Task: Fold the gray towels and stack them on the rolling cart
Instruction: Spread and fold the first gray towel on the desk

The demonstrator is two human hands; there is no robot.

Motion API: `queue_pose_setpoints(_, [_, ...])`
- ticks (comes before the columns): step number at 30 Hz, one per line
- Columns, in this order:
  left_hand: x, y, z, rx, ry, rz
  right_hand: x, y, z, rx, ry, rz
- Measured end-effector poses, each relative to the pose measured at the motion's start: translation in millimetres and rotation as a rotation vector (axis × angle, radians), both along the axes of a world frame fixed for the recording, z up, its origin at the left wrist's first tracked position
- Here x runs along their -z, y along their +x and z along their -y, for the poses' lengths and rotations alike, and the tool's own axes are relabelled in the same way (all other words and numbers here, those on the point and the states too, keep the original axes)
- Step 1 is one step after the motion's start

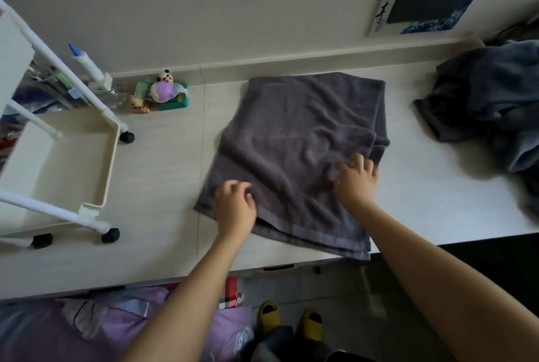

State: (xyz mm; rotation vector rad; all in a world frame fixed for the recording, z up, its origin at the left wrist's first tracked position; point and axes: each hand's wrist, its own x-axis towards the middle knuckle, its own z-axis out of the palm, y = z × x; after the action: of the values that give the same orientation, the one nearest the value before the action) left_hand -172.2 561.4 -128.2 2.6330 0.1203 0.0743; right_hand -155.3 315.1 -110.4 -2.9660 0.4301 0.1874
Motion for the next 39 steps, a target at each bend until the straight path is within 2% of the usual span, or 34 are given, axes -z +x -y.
queue_pose_setpoints(2, [5, 3, -16, -0.178, 0.068, -0.148, 3, -25, -3, 0.114, 0.073, -0.038])
queue_pose_setpoints(5, [4, 7, -35, -0.286, 0.049, -0.258, 3, -62, -9, 0.296, 0.148, -0.121])
queue_pose_setpoints(9, [2, 18, -53, -0.377, -0.051, -0.306, -1, -87, -16, 0.428, 0.299, -0.119])
queue_pose_setpoints(13, [0, 25, -61, -0.380, -0.201, -0.338, -4, -92, -19, 0.612, 0.626, -0.009])
queue_pose_setpoints(15, [-7, 28, -59, -0.401, -0.265, -0.318, -6, -91, -17, 0.756, 0.794, 0.014])
queue_pose_setpoints(18, [-19, 29, -56, -0.449, -0.387, -0.232, -10, -98, -13, 0.824, 0.911, 0.121])
queue_pose_setpoints(20, [-19, 24, -58, -0.446, -0.373, -0.215, -10, -106, -13, 0.813, 0.900, 0.180])
queue_pose_setpoints(23, [-13, 16, -59, -0.366, -0.271, -0.267, -5, -116, -20, 0.734, 0.787, 0.143])
queue_pose_setpoints(28, [0, 18, -64, -0.220, 0.021, -0.283, 5, -119, -24, 0.636, 0.317, -0.063])
queue_pose_setpoints(29, [2, 17, -65, -0.206, 0.079, -0.278, 5, -120, -24, 0.656, 0.294, -0.084])
queue_pose_setpoints(31, [4, 17, -67, -0.166, 0.126, -0.267, 5, -122, -22, 0.744, 0.394, -0.116])
queue_pose_setpoints(33, [4, 19, -68, -0.121, 0.089, -0.281, 6, -125, -21, 0.787, 0.541, -0.100])
queue_pose_setpoints(37, [0, 26, -68, -0.058, -0.043, -0.354, 11, -128, -18, 0.760, 0.708, -0.051])
queue_pose_setpoints(39, [-5, 31, -68, -0.095, -0.229, -0.440, 6, -126, -12, 0.766, 0.796, -0.016])
